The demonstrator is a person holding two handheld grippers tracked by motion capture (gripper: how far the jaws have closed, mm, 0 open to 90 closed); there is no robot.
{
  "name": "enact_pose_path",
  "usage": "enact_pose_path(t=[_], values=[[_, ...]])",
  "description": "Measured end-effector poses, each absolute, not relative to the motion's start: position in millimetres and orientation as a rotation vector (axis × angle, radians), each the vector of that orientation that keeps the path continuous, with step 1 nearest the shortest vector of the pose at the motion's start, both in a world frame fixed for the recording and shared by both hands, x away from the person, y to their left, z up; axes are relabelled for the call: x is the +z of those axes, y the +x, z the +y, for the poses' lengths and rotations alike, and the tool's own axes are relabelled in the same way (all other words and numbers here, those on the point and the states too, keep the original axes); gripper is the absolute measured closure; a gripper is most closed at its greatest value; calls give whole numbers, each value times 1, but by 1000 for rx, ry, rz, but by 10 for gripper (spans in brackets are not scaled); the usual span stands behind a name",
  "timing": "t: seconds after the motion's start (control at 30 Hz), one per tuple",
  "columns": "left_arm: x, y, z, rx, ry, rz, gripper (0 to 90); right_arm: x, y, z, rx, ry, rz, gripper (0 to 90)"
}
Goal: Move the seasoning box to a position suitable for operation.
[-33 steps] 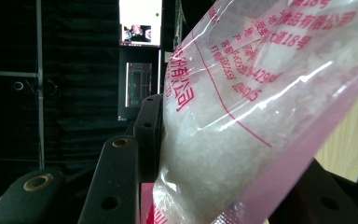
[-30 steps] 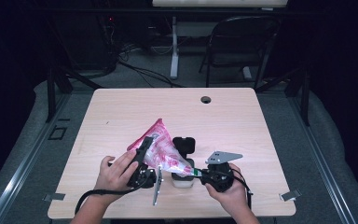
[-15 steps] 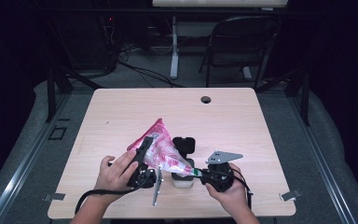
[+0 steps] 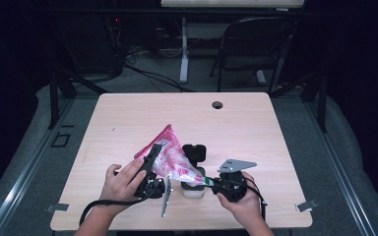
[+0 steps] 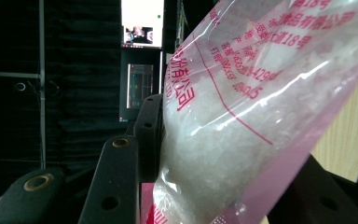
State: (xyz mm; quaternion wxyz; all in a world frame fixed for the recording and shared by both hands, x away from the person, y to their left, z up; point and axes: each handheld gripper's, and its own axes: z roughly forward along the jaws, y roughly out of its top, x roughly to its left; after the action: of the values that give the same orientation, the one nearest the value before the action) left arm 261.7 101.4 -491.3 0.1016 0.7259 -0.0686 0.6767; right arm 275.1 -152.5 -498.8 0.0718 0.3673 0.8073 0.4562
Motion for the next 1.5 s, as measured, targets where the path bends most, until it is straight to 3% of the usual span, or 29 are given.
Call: enact_pose_path(t=[1.5], values=[[-486,259,97,2006,2139,-238,612,-505,277,-152,1359,1124,2435,900]])
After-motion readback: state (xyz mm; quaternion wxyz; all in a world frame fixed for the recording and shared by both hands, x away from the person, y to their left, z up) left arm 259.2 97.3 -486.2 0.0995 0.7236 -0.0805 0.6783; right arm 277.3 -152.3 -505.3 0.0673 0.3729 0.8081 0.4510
